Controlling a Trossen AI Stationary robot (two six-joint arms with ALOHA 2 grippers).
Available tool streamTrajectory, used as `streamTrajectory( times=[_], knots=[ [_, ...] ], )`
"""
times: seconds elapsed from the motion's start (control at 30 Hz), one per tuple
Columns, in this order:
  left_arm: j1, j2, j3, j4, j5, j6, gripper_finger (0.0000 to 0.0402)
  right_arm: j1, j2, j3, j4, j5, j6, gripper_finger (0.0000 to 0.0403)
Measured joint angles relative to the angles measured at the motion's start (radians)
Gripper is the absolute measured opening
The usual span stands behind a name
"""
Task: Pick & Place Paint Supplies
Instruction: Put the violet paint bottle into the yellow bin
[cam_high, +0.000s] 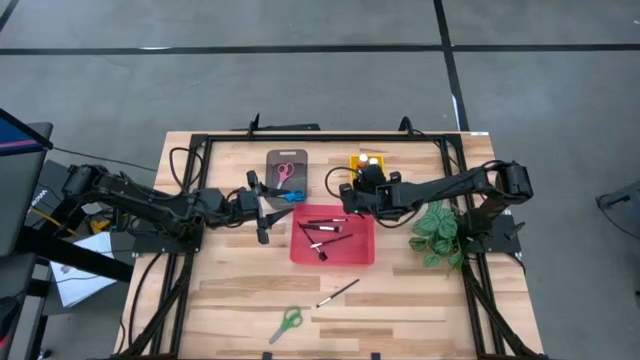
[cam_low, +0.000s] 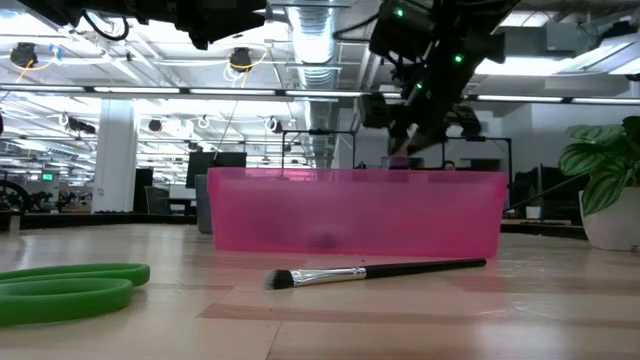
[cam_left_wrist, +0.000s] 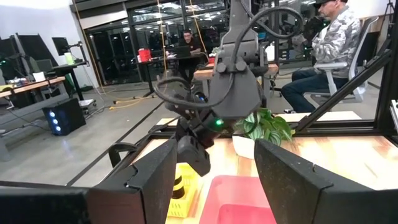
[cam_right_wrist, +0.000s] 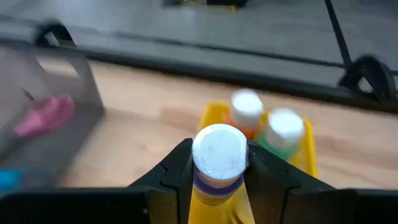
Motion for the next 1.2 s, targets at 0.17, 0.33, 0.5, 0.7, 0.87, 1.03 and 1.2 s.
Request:
streamTrajectory(
  times=[0.17,0.33,0.5,0.7,0.87,1.03,1.2],
  knots=[
    [0.0,0.0,0.0,0.0,0.0,0.0,0.0208,-0.021,0.04,0.001,0.014,-0.031,0.0,0.0106],
    [0.0,0.0,0.0,-0.002,0.0,0.0,0.0208,-0.039,0.06,0.002,0.038,-0.044,0.0,0.0106],
    [0.0,0.0,0.0,-0.003,0.0,0.0,0.0208,-0.041,0.072,0.002,0.046,-0.047,-0.003,0.0106],
    [0.0,0.0,0.0,-0.008,0.0,0.0,0.0208,-0.049,0.091,0.003,0.058,-0.061,-0.011,0.0106],
    [0.0,0.0,0.0,-0.008,0.0,0.0,0.0208,-0.049,0.093,0.003,0.054,-0.061,-0.021,0.0106],
    [0.0,0.0,0.0,-0.008,0.0,0.0,0.0208,-0.049,0.1,0.003,0.056,-0.058,-0.022,0.0106],
    [0.0,0.0,0.0,-0.008,0.0,0.0,0.0208,-0.047,0.101,0.003,0.055,-0.058,-0.027,0.0106]
  ],
)
